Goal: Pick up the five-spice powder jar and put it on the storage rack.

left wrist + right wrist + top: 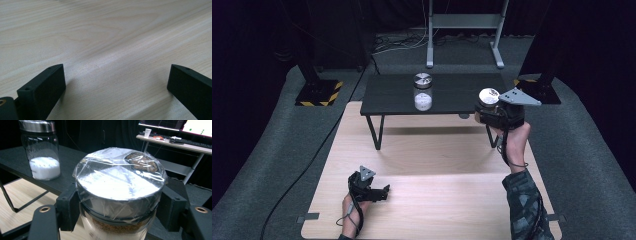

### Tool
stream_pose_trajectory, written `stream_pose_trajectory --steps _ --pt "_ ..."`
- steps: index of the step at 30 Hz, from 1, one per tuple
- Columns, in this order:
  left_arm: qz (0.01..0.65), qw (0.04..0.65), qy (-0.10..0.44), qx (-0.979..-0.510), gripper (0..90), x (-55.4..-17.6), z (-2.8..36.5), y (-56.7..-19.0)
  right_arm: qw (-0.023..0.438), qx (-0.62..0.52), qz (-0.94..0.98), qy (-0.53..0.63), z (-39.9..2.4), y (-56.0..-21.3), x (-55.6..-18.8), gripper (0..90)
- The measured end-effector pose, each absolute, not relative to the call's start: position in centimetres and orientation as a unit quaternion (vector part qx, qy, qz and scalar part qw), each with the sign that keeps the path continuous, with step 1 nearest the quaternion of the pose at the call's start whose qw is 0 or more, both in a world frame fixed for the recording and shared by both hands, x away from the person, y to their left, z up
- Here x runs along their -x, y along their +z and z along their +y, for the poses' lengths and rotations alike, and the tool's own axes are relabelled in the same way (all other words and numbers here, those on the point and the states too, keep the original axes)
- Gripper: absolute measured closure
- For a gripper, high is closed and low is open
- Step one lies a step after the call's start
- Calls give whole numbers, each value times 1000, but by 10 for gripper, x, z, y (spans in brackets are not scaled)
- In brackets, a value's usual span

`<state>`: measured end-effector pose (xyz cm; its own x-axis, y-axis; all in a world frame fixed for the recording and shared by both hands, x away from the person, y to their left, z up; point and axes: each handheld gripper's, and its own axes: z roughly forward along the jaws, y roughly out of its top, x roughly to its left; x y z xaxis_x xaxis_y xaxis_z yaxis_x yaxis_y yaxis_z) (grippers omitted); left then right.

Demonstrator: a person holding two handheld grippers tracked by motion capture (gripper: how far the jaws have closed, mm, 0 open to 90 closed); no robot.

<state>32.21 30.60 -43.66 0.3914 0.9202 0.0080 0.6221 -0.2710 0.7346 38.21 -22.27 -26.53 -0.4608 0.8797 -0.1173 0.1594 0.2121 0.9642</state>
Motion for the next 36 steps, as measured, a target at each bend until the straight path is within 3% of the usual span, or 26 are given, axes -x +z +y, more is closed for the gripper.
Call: stream_pose_trajectory --steps 36 --pt "502 334 223 -766 14 -322 306 -437 289 -392 701 520 -189 -244 -450 296"
